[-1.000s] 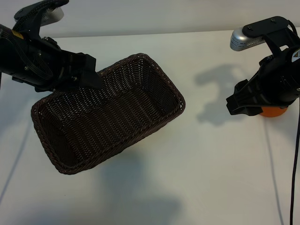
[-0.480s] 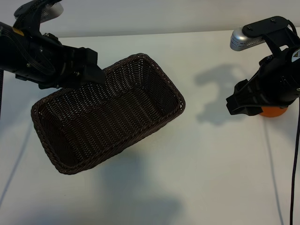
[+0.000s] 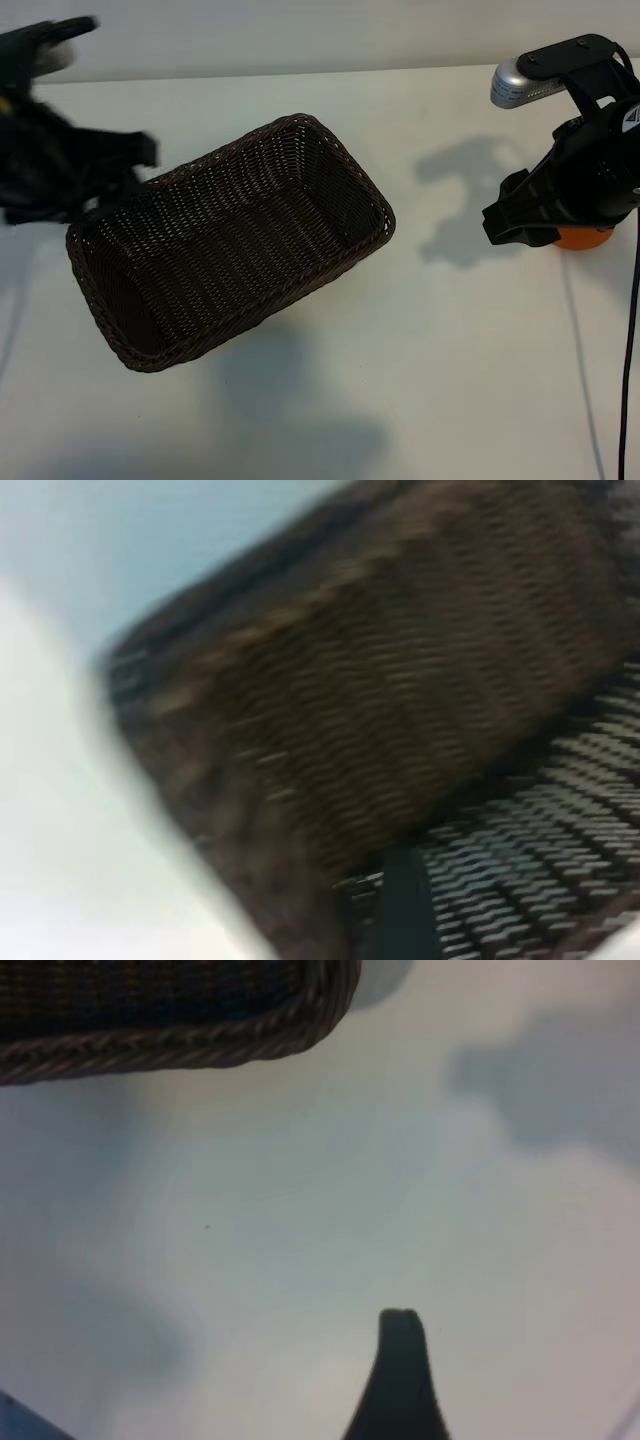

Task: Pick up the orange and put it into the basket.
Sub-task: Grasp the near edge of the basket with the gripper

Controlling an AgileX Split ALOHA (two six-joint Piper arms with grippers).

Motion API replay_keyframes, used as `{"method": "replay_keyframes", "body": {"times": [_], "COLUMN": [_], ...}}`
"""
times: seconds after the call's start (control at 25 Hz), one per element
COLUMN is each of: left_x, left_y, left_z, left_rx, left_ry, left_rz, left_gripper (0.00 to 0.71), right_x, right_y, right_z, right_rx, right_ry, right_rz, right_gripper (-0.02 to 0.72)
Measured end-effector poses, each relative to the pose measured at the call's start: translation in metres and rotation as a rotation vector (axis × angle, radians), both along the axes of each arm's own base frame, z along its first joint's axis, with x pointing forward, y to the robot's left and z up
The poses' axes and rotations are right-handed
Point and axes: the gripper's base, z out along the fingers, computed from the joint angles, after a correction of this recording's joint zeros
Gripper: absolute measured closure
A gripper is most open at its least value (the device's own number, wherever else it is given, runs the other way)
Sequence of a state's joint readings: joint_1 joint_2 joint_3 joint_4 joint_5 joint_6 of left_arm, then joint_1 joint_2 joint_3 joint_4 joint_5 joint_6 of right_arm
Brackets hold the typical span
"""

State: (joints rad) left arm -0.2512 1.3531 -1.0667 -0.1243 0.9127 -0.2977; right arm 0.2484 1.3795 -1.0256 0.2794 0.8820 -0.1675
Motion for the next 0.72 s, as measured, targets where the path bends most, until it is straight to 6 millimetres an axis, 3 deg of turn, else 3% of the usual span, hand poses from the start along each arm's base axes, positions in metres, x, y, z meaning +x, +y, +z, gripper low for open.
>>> {"method": "replay_keyframes", "body": {"times": [0.16,0.28,0.72], "left_x": [-0.023,-0.032,-0.043], "left_y": [0.016,0.022,0.026], "left_z": [0.001,-0.011,-0.053], "left_rx": [0.078,0.103,0.097], "left_ry": [-0.007,0.023,0.059], "left_rz": [0.122,0.169,0.285], "left_gripper": [0.135,0.135,0.135], "right_x": [0.0,0.0,0.0], "right_y": [0.0,0.0,0.0], "right_z": [0.0,0.0,0.0], "right_rx": [0.0,0.0,0.0], "right_ry": [0.0,0.0,0.0], "right_rz": [0.001,0.001,0.002], "right_gripper": [0.156,0.156,0.156]}}
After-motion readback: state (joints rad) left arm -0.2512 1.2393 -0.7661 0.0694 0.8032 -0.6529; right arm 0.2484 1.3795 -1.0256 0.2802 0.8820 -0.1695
